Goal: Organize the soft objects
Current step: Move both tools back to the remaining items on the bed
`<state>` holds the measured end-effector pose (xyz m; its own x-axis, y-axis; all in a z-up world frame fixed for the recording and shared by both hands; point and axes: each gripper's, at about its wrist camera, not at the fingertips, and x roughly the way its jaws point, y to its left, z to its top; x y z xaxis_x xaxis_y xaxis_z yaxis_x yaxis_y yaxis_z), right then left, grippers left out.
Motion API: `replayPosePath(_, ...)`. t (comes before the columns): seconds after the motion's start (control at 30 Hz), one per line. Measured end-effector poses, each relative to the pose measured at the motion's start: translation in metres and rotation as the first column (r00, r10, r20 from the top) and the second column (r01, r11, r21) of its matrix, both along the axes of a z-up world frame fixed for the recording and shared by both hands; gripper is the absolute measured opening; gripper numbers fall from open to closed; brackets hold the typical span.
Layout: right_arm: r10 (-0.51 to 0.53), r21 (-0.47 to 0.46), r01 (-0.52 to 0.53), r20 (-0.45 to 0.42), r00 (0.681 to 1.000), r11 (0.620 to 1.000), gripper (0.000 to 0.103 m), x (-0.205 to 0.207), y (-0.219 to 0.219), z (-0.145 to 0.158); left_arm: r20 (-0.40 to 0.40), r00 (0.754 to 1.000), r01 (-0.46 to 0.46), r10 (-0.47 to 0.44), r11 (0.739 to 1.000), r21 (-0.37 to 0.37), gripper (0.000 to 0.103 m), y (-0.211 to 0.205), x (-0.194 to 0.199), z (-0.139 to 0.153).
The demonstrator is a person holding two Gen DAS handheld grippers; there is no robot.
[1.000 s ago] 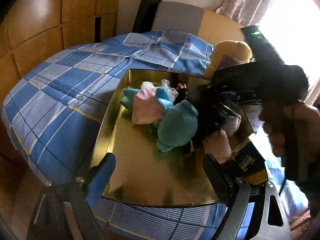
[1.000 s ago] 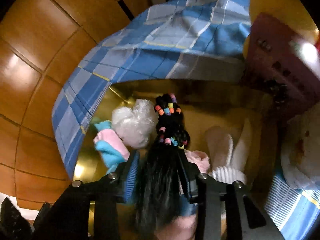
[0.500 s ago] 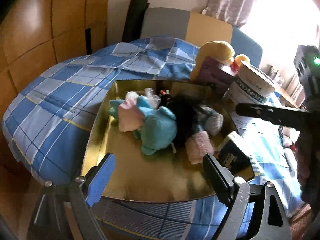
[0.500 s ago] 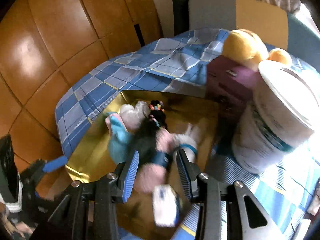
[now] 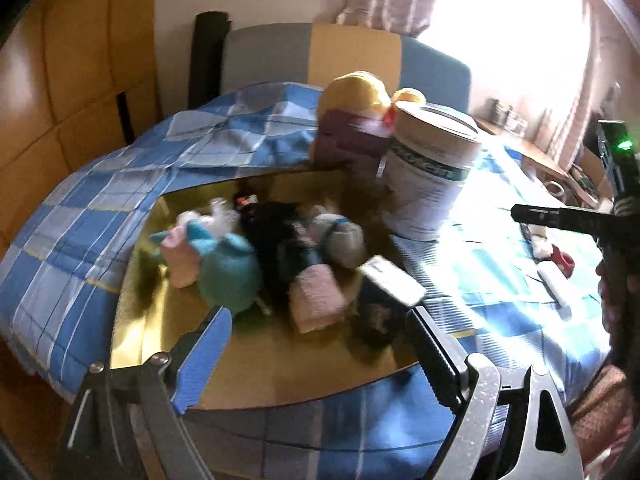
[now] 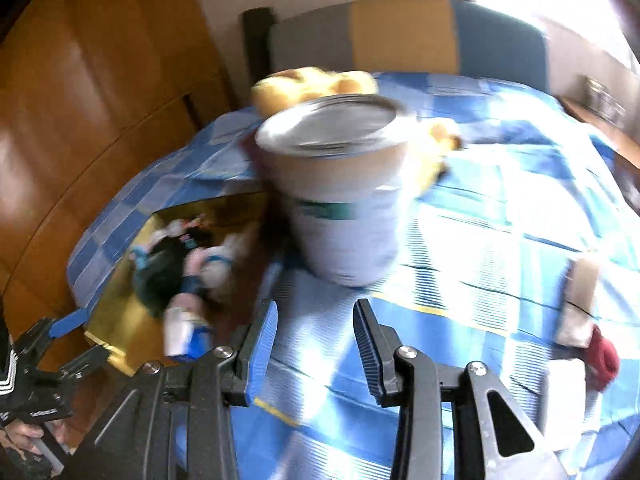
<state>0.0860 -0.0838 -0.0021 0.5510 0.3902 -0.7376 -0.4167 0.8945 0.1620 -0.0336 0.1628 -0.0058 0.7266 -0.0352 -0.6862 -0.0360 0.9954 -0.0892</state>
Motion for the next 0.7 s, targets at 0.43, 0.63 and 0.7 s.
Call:
replayPosePath(0.43,-0.588,-0.022,0.590,0.057,0.807,0.807,0.039,0.023,-0.204,-0.012,0.009,0.970,0.240,-0.241,0.967,0.082,0.089,-0.093,0.027,0.015)
replayPosePath(0.63,-0.779,0.165,0.775,-0.047,0.625,0.611,0.039,0.007,-0.276,-0.019,-0.057,0.926,0.376,-0.373,0.926,0.045,0.078,-0.148,0.055,0.002)
replayPosePath(0.7,-0.784,0.201,0.780,-0.077,0.616,0.593,0.039,0.006,-0.284,-0.022,-0.086,0.907,0.415,-0.412,0.909,0.022,0.075,-0.169,0.064,-0.005)
